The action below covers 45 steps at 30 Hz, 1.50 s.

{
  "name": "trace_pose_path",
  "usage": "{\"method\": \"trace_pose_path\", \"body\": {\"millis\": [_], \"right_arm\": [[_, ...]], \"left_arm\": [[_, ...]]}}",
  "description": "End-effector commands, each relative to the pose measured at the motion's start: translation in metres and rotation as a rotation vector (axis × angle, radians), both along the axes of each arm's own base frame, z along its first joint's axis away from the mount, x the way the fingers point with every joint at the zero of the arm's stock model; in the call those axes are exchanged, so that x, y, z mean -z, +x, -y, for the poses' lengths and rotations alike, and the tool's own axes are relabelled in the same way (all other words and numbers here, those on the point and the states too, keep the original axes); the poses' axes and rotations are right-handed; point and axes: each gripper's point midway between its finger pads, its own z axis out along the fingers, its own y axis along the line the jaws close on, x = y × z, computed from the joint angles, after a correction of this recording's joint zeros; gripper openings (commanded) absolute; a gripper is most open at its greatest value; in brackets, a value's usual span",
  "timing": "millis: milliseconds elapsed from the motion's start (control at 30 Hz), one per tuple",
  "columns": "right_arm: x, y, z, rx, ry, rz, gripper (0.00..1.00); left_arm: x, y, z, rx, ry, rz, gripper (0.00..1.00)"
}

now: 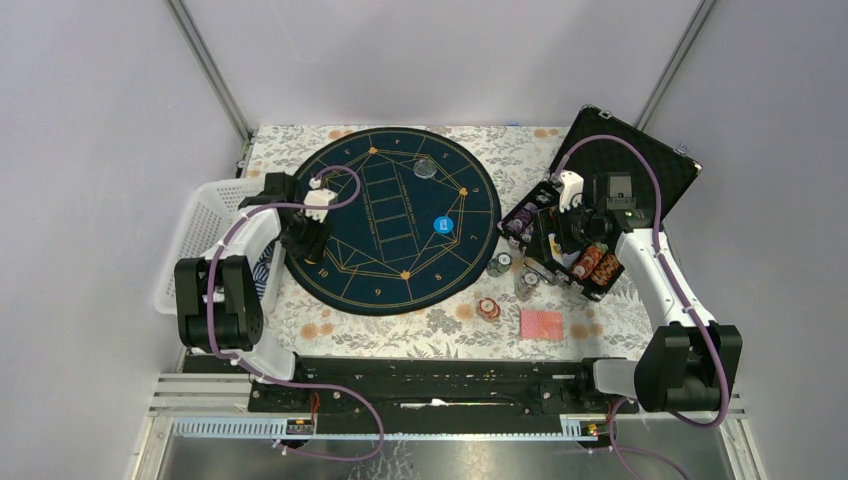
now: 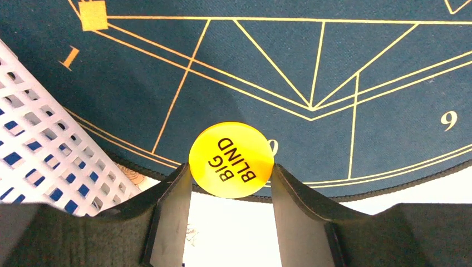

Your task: Distribute texas hold em gaming equipment

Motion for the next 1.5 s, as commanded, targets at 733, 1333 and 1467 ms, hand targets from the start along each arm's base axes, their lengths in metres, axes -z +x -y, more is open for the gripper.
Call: {"method": "trace_pose_path", "body": {"millis": [733,1333,1467], "right_arm": [[-0.004,0.001,-0.003,-0.021,0.024,0.015,1.0],[-0.01,0.0,-0.005,-0.027,0.035,0.032,1.0],[-0.013,0.0,-0.006,-0.03,0.041,0.039,1.0]], "left_arm": [[0.026,0.015,0.042,0.033,-0.063,0.048,0.48],[0.038,0.014,0.039,0.034,-0.032,0.052,0.85],[0.031,0.016,0.04,0.038,-0.032,0.062,0.8]]}}
